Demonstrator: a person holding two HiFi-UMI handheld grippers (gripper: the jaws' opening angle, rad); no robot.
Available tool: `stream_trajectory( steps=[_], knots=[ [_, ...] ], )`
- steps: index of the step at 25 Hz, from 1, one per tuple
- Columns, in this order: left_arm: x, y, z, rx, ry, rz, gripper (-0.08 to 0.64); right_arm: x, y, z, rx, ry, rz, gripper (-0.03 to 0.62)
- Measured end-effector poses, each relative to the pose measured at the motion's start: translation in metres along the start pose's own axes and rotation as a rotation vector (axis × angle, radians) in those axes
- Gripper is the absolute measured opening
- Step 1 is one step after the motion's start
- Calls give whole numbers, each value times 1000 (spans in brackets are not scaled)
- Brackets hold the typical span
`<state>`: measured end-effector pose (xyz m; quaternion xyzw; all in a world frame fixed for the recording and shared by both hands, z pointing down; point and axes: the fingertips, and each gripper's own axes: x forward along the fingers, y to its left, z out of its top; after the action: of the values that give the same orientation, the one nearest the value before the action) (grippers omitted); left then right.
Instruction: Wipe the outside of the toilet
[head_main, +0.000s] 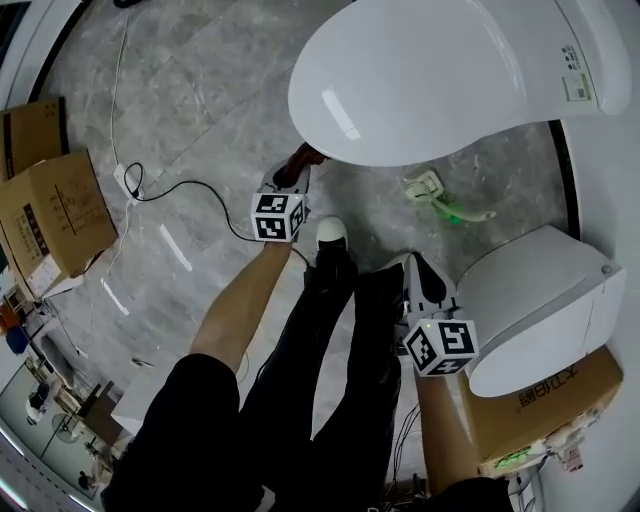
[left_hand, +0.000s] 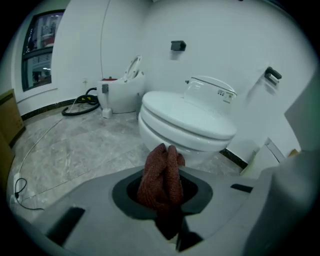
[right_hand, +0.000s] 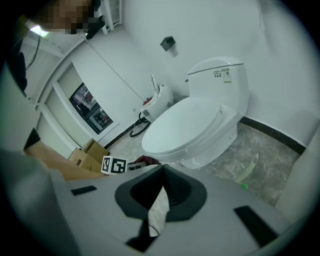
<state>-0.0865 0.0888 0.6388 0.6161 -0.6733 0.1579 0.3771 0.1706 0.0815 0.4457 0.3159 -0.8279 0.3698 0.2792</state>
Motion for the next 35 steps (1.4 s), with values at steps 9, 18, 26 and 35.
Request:
stream_trajectory(
  steps=[9,18,26,35],
  knots=[
    [-104,19,77,74,-16,5,70,-31,65,64,-31,-91,-10,3],
    [-206,-62,165,165,-125,-86,71,-99,117,148,-251,-221,-6,3],
    [-342,-145,250,245,-268,-132,71,-233,172,201,-308,-395,-15,3],
    [-457,-246,280,318,-380,-187,71,-354,177,181,-314,-482,-14,2]
  ],
)
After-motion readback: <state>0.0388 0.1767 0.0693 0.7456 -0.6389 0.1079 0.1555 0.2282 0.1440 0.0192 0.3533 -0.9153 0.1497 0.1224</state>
